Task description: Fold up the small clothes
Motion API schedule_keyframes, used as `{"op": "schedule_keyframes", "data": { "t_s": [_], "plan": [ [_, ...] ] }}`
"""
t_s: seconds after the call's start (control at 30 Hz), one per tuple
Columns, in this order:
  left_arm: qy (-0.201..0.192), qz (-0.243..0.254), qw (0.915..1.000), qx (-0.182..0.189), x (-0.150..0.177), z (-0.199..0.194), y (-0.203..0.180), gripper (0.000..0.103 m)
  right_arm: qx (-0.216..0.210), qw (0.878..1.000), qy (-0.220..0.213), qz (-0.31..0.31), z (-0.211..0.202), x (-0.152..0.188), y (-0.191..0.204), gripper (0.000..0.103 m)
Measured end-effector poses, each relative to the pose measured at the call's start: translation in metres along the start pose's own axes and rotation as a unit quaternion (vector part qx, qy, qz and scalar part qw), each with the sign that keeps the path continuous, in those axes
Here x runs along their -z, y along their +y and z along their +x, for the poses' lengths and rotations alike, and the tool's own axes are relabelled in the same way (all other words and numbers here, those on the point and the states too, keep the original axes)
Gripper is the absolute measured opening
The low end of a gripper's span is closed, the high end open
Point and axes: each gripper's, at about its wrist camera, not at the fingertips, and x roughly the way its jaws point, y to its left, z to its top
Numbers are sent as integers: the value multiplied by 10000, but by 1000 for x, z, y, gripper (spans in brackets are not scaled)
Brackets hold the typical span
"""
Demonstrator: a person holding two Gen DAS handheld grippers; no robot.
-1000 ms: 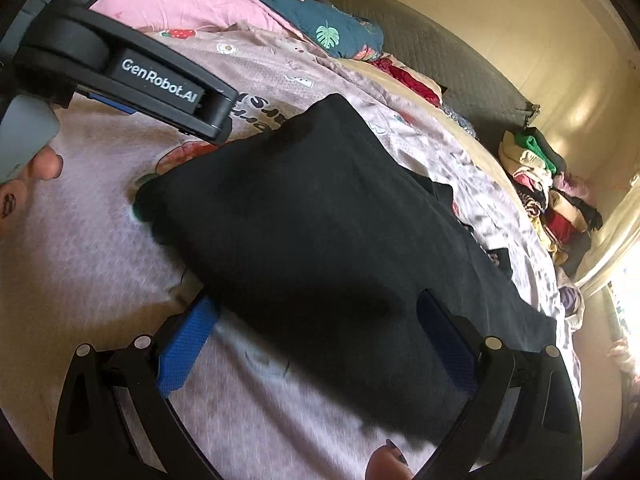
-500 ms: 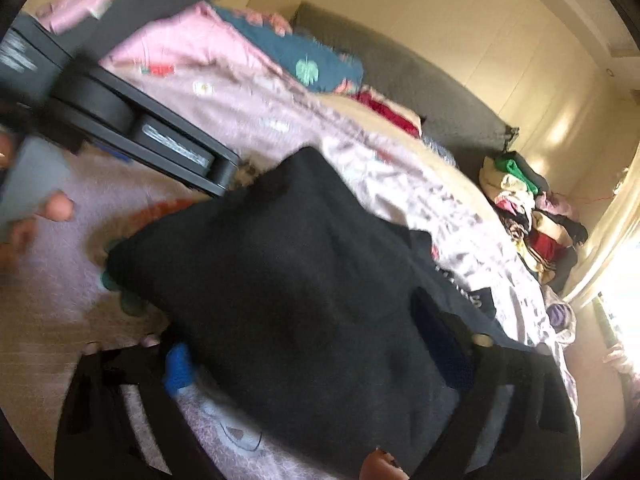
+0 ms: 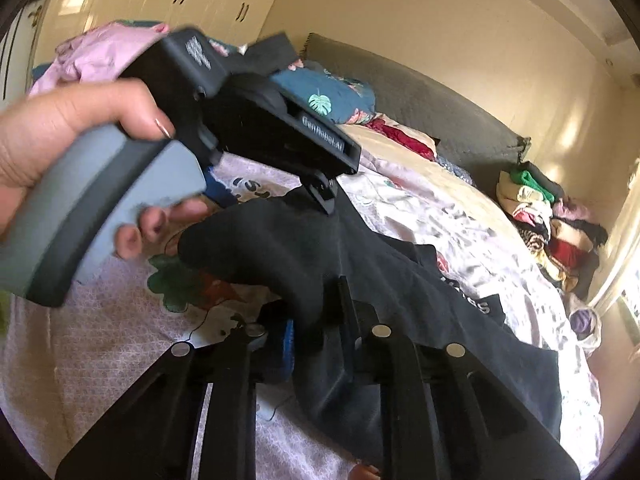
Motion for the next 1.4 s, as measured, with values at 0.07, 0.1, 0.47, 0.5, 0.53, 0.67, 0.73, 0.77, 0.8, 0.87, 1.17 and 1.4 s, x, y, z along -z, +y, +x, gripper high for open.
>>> {"op": "schedule_keyframes", "data": {
  "t_s": [0.07, 0.1, 0.47, 0.5, 0.53, 0.67, 0.73, 0.77, 0.8, 0.87, 1.17, 1.4],
  "plan": [
    [24, 8, 9999, 116, 1, 2, -5, 93, -18, 10000, -3, 96, -4, 0, -4, 16],
    [15, 42, 9998, 194, 2, 2, -11, 93, 3, 9999, -17, 130, -6, 1, -6, 15],
    [-252, 693, 9964, 413, 11, -18, -88, 24, 258, 9958, -242, 850, -48, 10, -45, 10],
    [-281, 751, 9959, 414, 12, -19, -94, 24, 300, 9949, -274, 921, -52, 12, -49, 9],
    [-321, 819, 9953, 411, 13, -22, -102, 23, 347, 9935, -332, 1029, -58, 13, -55, 9],
    [-424, 1039, 9928, 423, 16, -27, -127, 23, 450, 9897, -440, 1283, -72, 20, -73, 8],
    [-444, 1122, 9917, 435, 18, -27, -140, 23, 472, 9873, -462, 1441, -80, 25, -80, 8],
    [-456, 1175, 9910, 443, 20, -27, -147, 23, 486, 9861, -470, 1518, -82, 28, -84, 7],
    [-465, 1211, 9906, 446, 21, -26, -152, 23, 491, 9848, -473, 1596, -83, 30, -89, 7],
    [-470, 1270, 9897, 463, 23, -28, -161, 23, 512, 9812, -484, 1795, -88, 36, -100, 7],
    [-373, 1565, 9856, 526, 38, -11, -207, 23, 697, 9705, -441, 2263, -101, 58, -125, 7],
    [-150, 1729, 9830, 601, 50, 14, -235, 23, 789, 9594, -269, 2693, -106, 82, -145, 7]
  ]
}}
